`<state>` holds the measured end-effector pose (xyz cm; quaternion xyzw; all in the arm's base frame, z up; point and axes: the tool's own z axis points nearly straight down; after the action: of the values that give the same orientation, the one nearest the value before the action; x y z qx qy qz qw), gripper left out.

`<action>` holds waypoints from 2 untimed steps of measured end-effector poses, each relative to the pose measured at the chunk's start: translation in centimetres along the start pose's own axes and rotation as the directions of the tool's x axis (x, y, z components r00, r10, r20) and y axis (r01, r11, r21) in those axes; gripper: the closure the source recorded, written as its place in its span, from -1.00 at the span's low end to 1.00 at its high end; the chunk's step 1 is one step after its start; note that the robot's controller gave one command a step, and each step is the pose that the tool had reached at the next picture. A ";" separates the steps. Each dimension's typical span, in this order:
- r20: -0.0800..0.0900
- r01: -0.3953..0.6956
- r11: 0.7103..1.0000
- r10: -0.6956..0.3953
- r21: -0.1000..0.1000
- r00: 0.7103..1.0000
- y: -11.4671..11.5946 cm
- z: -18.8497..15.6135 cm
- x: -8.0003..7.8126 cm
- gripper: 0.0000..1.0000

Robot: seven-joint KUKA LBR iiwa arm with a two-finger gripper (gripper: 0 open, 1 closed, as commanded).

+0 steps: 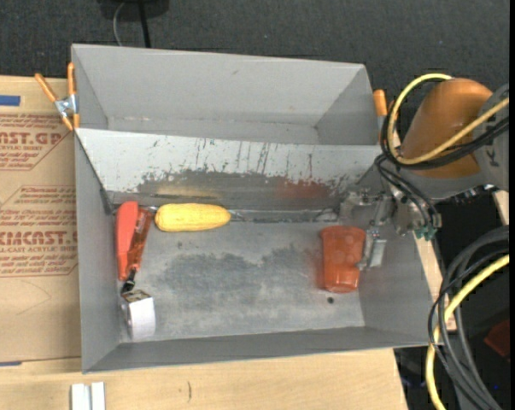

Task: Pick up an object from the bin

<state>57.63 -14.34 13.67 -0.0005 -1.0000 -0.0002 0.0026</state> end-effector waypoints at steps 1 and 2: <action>0.007 0.001 1.000 -0.001 0.001 1.000 0.0 -0.5 -0.2 -1.00; 0.005 0.117 0.993 -0.117 0.002 0.993 -1.3 4.5 1.6 1.00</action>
Offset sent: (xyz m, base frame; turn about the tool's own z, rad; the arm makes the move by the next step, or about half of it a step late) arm -0.0173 -0.0131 -0.0453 -0.1179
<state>56.05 -15.58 9.21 0.0583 -0.9983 0.0004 0.0002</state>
